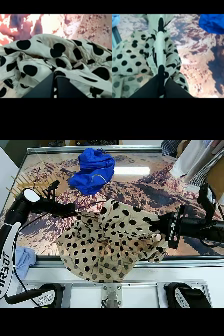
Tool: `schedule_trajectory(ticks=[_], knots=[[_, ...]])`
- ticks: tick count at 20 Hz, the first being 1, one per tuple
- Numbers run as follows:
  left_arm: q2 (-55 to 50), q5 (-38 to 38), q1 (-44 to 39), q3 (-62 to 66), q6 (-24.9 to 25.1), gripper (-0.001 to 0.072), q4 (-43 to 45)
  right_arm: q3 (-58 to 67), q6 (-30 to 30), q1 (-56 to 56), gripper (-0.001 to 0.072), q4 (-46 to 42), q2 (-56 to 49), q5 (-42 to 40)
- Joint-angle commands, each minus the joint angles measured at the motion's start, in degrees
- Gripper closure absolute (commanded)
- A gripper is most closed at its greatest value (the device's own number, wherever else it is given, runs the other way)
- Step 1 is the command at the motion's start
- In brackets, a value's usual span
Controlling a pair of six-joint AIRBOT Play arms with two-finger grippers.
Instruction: Fold the clothes and pants, and hang the long-sleeved shirts on hangers.
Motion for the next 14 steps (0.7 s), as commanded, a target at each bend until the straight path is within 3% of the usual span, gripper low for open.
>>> schedule_trajectory(ticks=[1, 7, 14], knots=[[0.0, -0.5, 0.6, 0.0, -0.1, 0.0697, -0.1, 0.0, 1.2, 0.0, 0.0707, -3.3, 0.0, 0.9], [1.9, -0.5, -0.4, 0.0, 0.0, 0.0697, 0.0, 0.0, 2.6, 0.0, 0.0707, -8.6, 0.0, -0.2], [16.2, -0.4, -1.2, 0.0, -0.1, 0.0697, -0.4, 0.0, 2.6, 0.1, 0.0707, -8.9, 0.0, -2.0]])
